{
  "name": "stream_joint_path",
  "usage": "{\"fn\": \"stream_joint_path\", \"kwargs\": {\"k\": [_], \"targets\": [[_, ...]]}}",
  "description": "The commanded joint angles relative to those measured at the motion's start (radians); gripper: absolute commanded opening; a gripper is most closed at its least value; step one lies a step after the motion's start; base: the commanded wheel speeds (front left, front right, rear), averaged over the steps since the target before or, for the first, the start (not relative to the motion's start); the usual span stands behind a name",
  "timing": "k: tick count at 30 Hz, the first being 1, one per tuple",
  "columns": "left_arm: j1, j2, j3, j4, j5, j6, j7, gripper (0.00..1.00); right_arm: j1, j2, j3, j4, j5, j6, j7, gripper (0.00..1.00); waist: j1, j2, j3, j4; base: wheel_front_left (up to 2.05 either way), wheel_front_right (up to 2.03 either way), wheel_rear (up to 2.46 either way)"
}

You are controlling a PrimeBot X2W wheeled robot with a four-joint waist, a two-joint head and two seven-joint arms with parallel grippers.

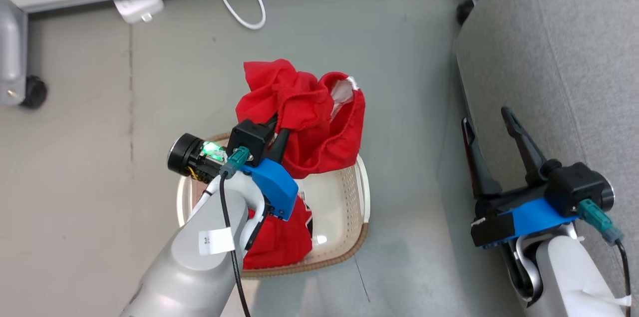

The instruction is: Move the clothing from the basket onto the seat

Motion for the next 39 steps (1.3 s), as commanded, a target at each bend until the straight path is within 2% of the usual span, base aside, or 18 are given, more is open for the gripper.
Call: {"fn": "stream_joint_path", "kwargs": {"k": [1, 18, 28, 39], "targets": [[0.014, -0.001, 0.012, -0.04, 0.012, 0.007, -0.005, 0.0, 0.025, 0.003, -0.001, 0.005, -0.004, 0.0, -0.003, 1.0, 0.0001, -0.0001, -0.064, 0.018, 0.0, 0.0, 0.0], [0.043, 0.001, 0.053, -0.277, 0.051, -0.008, -0.005, 0.0, 0.14, 0.025, -0.018, 0.03, -0.007, 0.0, -0.003, 1.0, 0.0001, -0.0001, -0.247, 0.035, 0.0, 0.0, 0.0], [0.046, 0.0, 0.032, -0.319, 0.043, -0.015, -0.005, 0.0, 0.201, 0.031, -0.033, 0.039, -0.013, 0.0, -0.003, 1.0, 0.0001, -0.0001, -0.324, 0.042, 0.0, 0.0, 0.0], [0.075, 0.0, 0.01, -0.315, 0.037, -0.016, -0.005, 0.0, 0.194, 0.019, -0.011, 0.017, -0.027, 0.0, -0.003, 1.0, 0.0001, -0.0001, -0.348, 0.049, 0.0, 0.0, 0.0]]}}
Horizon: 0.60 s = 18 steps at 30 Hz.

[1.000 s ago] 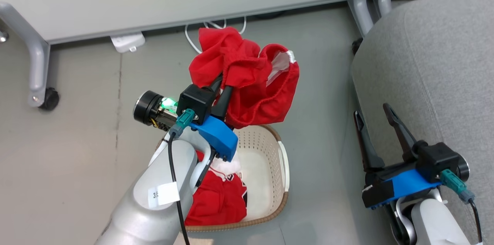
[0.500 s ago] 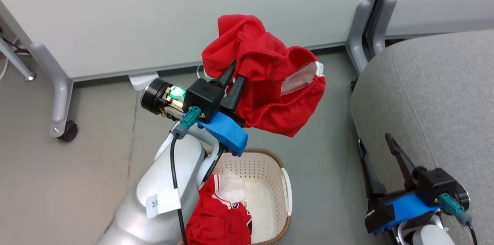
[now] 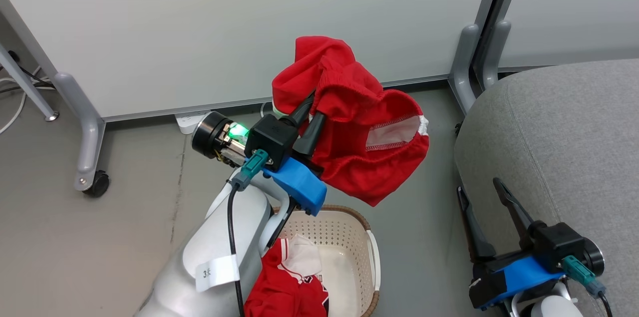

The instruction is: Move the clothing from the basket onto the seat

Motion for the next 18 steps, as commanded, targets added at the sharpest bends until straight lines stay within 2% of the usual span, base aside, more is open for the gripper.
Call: {"fn": "stream_joint_path", "kwargs": {"k": [1, 9, 18], "targets": [[0.015, 0.0, -0.002, 0.001, -0.004, 0.001, -0.005, 0.0, -0.008, -0.013, 0.008, -0.007, -0.008, 0.0, -0.003, 1.0, 0.0001, -0.0001, 0.0, 0.001, 0.0, 0.0, 0.0], [0.018, -0.001, -0.022, 0.003, -0.016, 0.004, -0.005, 0.0, -0.077, -0.07, 0.084, -0.023, -0.019, 0.0, -0.003, 1.0, 0.0001, -0.0001, 0.008, 0.003, 0.0, 0.0, 0.0], [-0.005, -0.001, -0.046, -0.004, -0.028, 0.009, -0.005, 0.0, -0.207, -0.158, 0.245, -0.018, -0.026, 0.0, -0.003, 1.0, 0.0001, -0.0001, 0.037, 0.01, 0.0, 0.0, 0.0]]}}
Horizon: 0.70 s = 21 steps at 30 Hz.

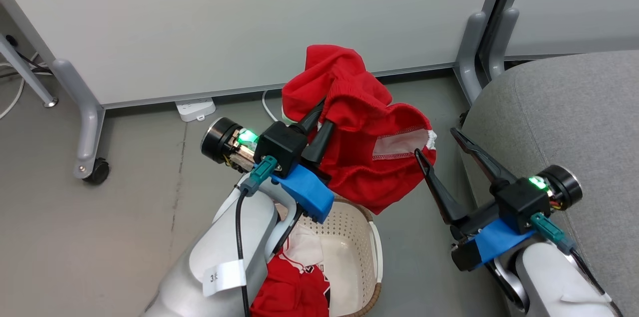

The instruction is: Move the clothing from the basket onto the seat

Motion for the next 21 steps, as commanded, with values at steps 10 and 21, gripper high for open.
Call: {"fn": "stream_joint_path", "kwargs": {"k": [10, 21], "targets": [[-0.044, -0.001, -0.044, -0.014, -0.021, 0.01, -0.005, 0.0, -0.22, -0.107, 0.21, 0.066, -0.016, 0.0, -0.003, 1.0, 0.0, -0.0001, 0.051, 0.024, 0.0, 0.0, 0.0], [-0.081, -0.001, -0.105, -0.025, -0.049, 0.024, -0.005, 0.0, -0.388, -0.148, 0.372, 0.158, -0.003, 0.0, -0.003, 1.0, 0.0, -0.0001, 0.091, 0.049, 0.0, 0.0, 0.0]]}}
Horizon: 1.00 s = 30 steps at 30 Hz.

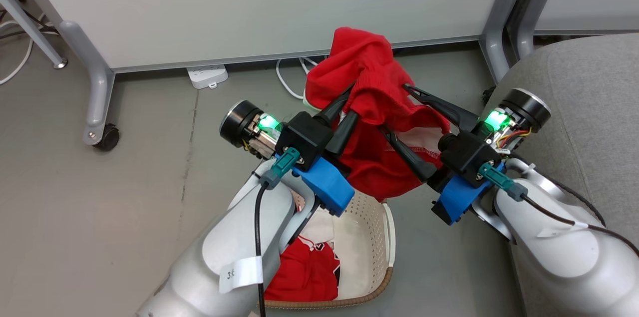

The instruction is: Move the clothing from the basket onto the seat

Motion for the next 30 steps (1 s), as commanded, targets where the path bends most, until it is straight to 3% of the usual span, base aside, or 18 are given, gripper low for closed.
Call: {"fn": "stream_joint_path", "kwargs": {"k": [1, 12, 13, 14, 30], "targets": [[-0.019, -0.001, -0.011, -0.006, -0.006, 0.006, -0.005, 0.0, -0.025, -0.005, 0.02, 0.02, 0.01, 0.0, -0.003, 1.0, 0.0, 0.0, 0.007, 0.004, 0.0, 0.0, 0.0], [-0.051, -0.001, -0.046, -0.016, -0.028, 0.022, -0.005, 0.0, -0.071, 0.028, 0.066, 0.111, 0.038, 0.0, -0.003, 1.0, 0.0, 0.0, 0.027, 0.006, 0.0, 0.0, 0.0], [-0.052, -0.001, -0.048, -0.015, -0.03, 0.023, -0.005, 0.0, -0.072, 0.032, 0.065, 0.117, 0.039, 0.0, -0.003, 0.27, 0.0, 0.0, 0.027, 0.005, 0.0, 0.0, 0.0], [-0.052, -0.001, -0.05, -0.013, -0.032, 0.024, -0.005, 0.0, -0.075, 0.036, 0.063, 0.12, 0.043, 0.0, -0.003, 0.0, 0.0, 0.0, 0.027, 0.005, 0.0, 0.0, 0.0], [-0.055, -0.001, -0.06, -0.005, -0.041, 0.028, -0.005, 0.0, -0.068, 0.044, 0.058, 0.124, 0.059, 0.0, -0.003, 0.0, 0.0, 0.0, 0.024, 0.001, 0.0, 0.0, 0.0]]}}
